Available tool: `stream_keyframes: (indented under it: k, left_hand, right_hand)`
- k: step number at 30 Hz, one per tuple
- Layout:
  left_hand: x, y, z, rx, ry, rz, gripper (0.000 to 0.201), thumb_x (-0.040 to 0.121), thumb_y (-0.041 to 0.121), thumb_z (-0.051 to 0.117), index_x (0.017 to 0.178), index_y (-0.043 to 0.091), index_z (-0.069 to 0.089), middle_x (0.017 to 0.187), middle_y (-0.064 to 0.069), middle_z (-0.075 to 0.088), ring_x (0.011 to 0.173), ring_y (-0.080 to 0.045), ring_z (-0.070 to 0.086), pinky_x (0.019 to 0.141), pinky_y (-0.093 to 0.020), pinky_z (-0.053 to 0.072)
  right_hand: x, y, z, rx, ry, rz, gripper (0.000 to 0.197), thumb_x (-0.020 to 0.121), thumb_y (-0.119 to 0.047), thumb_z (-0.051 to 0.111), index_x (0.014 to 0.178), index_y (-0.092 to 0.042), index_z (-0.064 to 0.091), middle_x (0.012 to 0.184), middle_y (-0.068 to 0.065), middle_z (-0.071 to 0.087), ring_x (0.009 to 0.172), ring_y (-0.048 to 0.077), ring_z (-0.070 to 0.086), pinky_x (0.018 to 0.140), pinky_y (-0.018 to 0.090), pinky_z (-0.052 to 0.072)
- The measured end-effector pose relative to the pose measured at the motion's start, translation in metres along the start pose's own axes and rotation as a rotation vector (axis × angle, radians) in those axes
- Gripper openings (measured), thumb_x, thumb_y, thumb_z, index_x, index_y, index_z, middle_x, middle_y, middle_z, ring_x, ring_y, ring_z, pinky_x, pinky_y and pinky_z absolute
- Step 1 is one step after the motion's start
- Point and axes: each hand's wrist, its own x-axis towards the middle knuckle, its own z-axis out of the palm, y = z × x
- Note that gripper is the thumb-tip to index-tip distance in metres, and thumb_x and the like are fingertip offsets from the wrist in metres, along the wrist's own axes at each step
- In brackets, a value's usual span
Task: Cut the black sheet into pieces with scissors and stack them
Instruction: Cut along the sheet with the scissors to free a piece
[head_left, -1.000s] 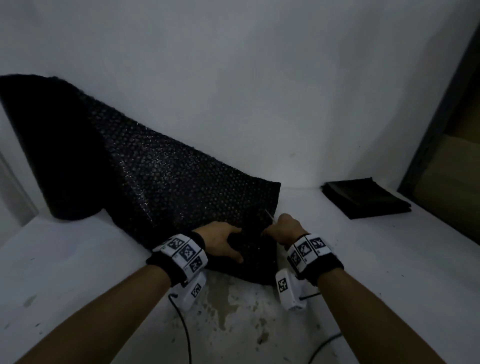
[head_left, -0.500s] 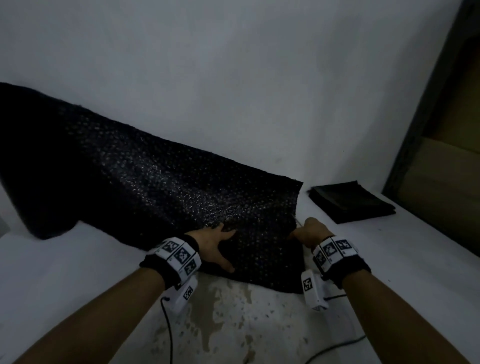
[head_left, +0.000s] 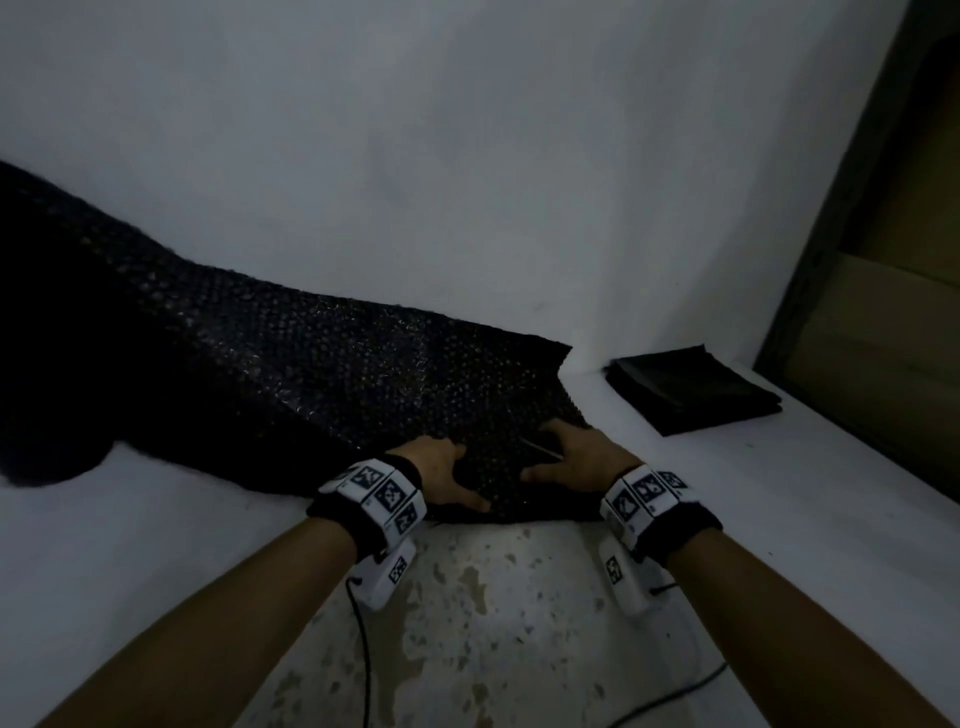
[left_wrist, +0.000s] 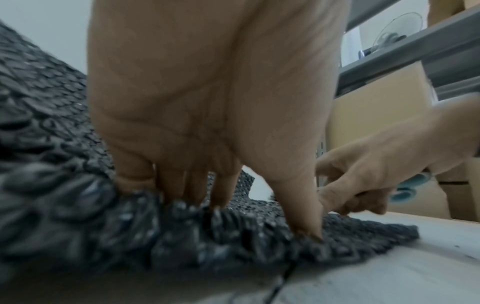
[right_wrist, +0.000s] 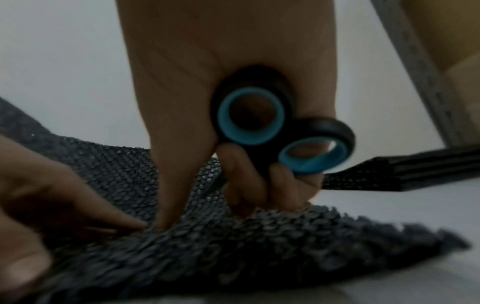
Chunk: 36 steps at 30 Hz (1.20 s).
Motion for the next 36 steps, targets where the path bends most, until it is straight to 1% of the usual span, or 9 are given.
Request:
stream_keyframes:
  k: [5,9,16,18,21,24,27,32,36]
  left_hand:
    - [0.006,0.001,0.003,-0.007,0.092,0.026,0.094,0.078,0.073,0.065,0.15,0.017,0.04,0.151,-0.006,0.042,0.136,-0.025,0.041,0.112,-0.039,0.038]
    - [0.005,-0.01,0.003,0.091,0.094,-0.016,0.1,0.076,0.08,0.058,0.156,0.028,0.028,0.163,-0.001,0.02,0.15,-0.033,0.013,0.121,-0.056,0.012]
    - [0.008,-0.018,0.008,0.001,-0.036,0.003,0.105,0.079,0.08,0.053,0.159,0.034,0.004,0.167,0.002,-0.004,0.152,-0.03,0.003,0.124,-0.043,0.01]
    - [0.009,-0.017,0.007,0.0,-0.037,0.007,0.104,0.08,0.078,0.054,0.159,0.032,0.004,0.167,0.001,-0.004,0.152,-0.03,0.004,0.123,-0.042,0.011]
    - [0.009,-0.017,0.006,0.009,-0.036,0.01,0.105,0.08,0.079,0.054,0.159,0.031,0.005,0.167,0.0,-0.003,0.152,-0.029,0.006,0.122,-0.041,0.011]
    - [0.01,-0.017,0.006,0.014,-0.033,0.01,0.105,0.08,0.079,0.054,0.159,0.03,0.006,0.167,-0.001,0.0,0.152,-0.027,0.009,0.121,-0.038,0.013]
    - [0.008,-0.016,0.005,-0.016,-0.016,0.021,0.105,0.079,0.077,0.057,0.159,0.028,0.01,0.167,-0.002,0.005,0.151,-0.026,0.014,0.121,-0.035,0.016]
    - [0.005,-0.011,0.009,-0.027,0.128,0.097,0.095,0.08,0.068,0.066,0.155,0.022,0.03,0.159,-0.007,0.028,0.143,-0.027,0.032,0.116,-0.037,0.033]
    - [0.0,-0.006,0.012,-0.095,0.245,0.205,0.059,0.081,0.051,0.076,0.132,0.026,0.062,0.134,-0.001,0.059,0.114,-0.019,0.058,0.096,-0.032,0.052]
  right_hand:
    - [0.003,0.003,0.001,-0.051,-0.114,0.051,0.101,0.08,-0.065,0.07,0.158,-0.023,0.021,0.163,0.007,0.024,0.147,0.027,0.029,0.119,0.036,0.029]
    - [0.003,0.009,-0.004,-0.063,-0.124,0.071,0.101,0.081,-0.064,0.069,0.159,-0.025,0.019,0.164,0.006,0.022,0.148,0.027,0.027,0.119,0.034,0.027]
    - [0.003,0.015,-0.013,-0.055,-0.152,0.106,0.101,0.08,-0.059,0.073,0.156,-0.02,0.02,0.157,0.007,0.036,0.141,0.026,0.039,0.114,0.035,0.035]
    - [-0.002,0.01,-0.021,-0.149,-0.201,0.149,0.088,0.086,-0.048,0.072,0.151,-0.011,0.026,0.15,0.013,0.041,0.134,0.029,0.044,0.106,0.035,0.041]
    - [-0.01,0.003,-0.03,-0.193,-0.18,0.11,0.035,0.096,-0.026,0.06,0.124,-0.008,0.049,0.125,0.014,0.054,0.109,0.027,0.056,0.084,0.03,0.044]
    - [-0.014,0.0,-0.027,-0.104,-0.101,0.085,0.019,0.1,-0.021,0.051,0.11,-0.006,0.057,0.119,0.015,0.061,0.105,0.028,0.06,0.082,0.028,0.045]
    - [-0.016,-0.004,-0.021,-0.031,0.001,0.032,0.022,0.099,-0.022,0.051,0.08,-0.012,0.051,0.099,0.012,0.06,0.092,0.026,0.059,0.075,0.027,0.043]
    - [-0.028,-0.013,-0.009,0.112,0.073,-0.061,0.017,0.104,-0.028,0.043,0.093,-0.018,0.053,0.096,0.01,0.062,0.089,0.03,0.061,0.074,0.035,0.048]
    - [-0.041,-0.015,-0.002,0.221,0.055,-0.061,0.023,0.106,-0.031,0.038,0.085,-0.023,0.044,0.084,0.006,0.057,0.074,0.022,0.055,0.064,0.033,0.043]
